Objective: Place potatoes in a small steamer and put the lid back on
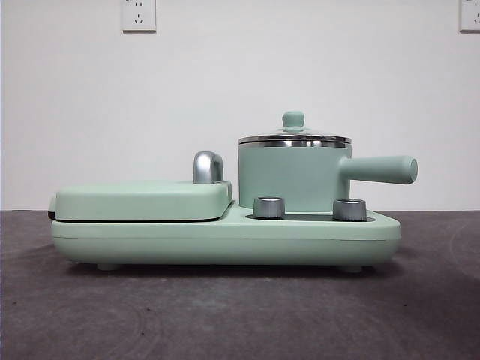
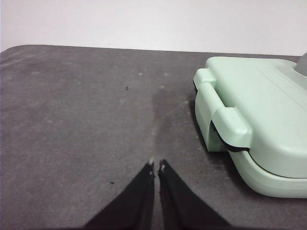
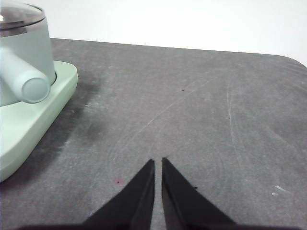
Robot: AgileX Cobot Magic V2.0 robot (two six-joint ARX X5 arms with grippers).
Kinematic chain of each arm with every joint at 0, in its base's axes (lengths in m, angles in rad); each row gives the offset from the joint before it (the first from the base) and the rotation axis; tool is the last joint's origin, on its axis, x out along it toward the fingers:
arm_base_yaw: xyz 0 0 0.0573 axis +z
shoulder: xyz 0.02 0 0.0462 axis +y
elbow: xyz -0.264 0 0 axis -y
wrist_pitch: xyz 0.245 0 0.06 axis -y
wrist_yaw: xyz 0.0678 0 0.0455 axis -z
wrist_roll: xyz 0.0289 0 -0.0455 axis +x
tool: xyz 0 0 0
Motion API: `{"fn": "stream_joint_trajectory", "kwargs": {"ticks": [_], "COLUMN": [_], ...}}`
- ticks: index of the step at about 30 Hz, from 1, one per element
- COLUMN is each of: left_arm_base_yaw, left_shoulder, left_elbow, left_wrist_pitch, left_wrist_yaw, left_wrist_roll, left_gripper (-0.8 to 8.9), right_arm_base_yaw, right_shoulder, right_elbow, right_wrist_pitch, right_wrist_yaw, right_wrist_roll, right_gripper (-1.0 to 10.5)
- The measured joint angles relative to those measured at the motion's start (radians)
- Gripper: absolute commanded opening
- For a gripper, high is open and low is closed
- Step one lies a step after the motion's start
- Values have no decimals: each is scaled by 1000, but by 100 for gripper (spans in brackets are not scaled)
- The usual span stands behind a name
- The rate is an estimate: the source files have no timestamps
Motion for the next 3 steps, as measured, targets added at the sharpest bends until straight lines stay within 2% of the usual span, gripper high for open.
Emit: {"fn": "stream_joint_trajectory", "kwargs": {"ticks": [3], "left_arm_base_yaw": [0], "left_shoulder": [0], "left_elbow": [0], "left_wrist_pitch": [0], "left_wrist_yaw": [0], "left_wrist_roll": [0], "left_gripper": [19], "right_arm_base_yaw": [0], "right_shoulder": [0], "right_elbow": [0], "right_wrist_pitch": [0], "right_wrist_yaw": [0], "right_wrist_roll": [0], "right_gripper": [21]}}
